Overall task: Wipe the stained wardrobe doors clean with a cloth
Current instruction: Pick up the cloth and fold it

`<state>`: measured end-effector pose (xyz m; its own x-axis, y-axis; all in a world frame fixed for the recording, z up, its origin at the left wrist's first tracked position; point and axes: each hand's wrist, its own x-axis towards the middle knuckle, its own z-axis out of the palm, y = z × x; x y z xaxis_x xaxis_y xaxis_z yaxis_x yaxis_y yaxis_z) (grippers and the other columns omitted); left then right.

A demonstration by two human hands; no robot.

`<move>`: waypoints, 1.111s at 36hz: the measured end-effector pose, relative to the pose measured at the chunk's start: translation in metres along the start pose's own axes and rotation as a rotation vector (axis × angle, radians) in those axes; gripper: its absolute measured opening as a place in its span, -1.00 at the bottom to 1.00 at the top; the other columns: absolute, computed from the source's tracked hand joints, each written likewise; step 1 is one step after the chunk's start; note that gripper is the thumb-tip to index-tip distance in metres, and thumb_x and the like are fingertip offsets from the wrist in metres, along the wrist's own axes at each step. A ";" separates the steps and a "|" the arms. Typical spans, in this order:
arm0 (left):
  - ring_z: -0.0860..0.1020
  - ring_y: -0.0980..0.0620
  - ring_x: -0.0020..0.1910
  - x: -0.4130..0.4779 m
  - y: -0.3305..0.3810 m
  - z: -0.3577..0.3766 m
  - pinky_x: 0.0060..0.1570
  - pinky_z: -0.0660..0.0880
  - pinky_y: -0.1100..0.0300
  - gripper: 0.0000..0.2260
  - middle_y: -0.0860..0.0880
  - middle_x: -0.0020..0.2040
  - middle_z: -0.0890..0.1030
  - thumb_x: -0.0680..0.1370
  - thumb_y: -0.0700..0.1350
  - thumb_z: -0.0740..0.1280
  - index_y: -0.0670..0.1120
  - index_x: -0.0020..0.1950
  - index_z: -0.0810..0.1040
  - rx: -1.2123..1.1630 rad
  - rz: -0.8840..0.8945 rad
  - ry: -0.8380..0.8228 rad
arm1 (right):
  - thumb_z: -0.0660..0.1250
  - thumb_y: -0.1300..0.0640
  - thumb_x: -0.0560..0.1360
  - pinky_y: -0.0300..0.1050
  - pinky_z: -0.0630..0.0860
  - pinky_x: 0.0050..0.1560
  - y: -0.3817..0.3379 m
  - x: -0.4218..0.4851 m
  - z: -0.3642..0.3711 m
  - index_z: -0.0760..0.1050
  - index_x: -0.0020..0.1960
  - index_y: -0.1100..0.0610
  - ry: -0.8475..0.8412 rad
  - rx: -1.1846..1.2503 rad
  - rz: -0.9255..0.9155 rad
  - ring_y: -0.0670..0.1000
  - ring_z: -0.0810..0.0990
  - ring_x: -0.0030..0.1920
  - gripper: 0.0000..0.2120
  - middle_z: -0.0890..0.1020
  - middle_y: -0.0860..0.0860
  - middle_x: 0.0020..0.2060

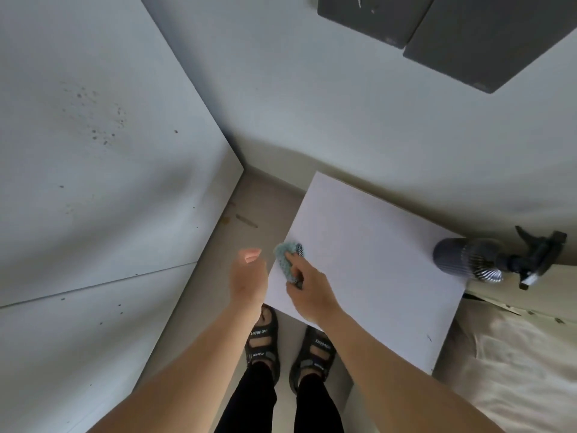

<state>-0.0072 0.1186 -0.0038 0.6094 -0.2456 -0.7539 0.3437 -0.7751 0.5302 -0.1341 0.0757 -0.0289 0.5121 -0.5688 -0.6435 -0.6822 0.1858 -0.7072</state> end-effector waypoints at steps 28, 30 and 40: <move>0.69 -0.08 0.14 -0.409 0.360 -0.219 0.10 0.61 0.03 -0.79 -0.11 0.15 0.73 0.70 -0.18 0.29 -0.15 0.24 0.69 -0.428 0.712 -0.531 | 0.32 0.30 0.59 -0.05 0.55 0.03 -0.434 -0.357 -0.270 0.53 0.27 0.19 -0.022 0.472 -0.512 0.17 0.68 0.07 -0.74 0.70 0.17 0.08; 0.69 -0.09 0.13 -0.417 0.361 -0.224 0.12 0.61 0.01 -0.80 -0.12 0.13 0.74 0.69 -0.17 0.31 -0.16 0.20 0.70 -0.441 0.697 -0.507 | 0.32 0.21 0.60 -0.20 0.53 -0.09 -0.445 -0.363 -0.270 0.58 0.24 0.19 -0.077 0.398 -0.506 0.08 0.69 0.02 -0.77 0.70 0.14 0.07; 0.73 -0.19 0.06 -0.416 0.354 -0.233 0.01 0.69 -0.09 -0.68 -0.23 0.13 0.71 0.59 -0.19 0.48 -0.09 0.30 0.49 -0.838 0.448 -0.334 | 0.50 0.18 0.50 -0.03 0.67 -0.07 -0.475 -0.340 -0.228 0.63 0.01 0.18 0.129 0.169 -0.631 0.15 0.68 -0.01 -0.87 0.62 0.12 0.04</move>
<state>0.0276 0.0816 0.5880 0.6182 -0.6645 -0.4199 0.6019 0.0565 0.7966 -0.1035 -0.0020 0.5922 0.7128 -0.6990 -0.0580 -0.1750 -0.0971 -0.9798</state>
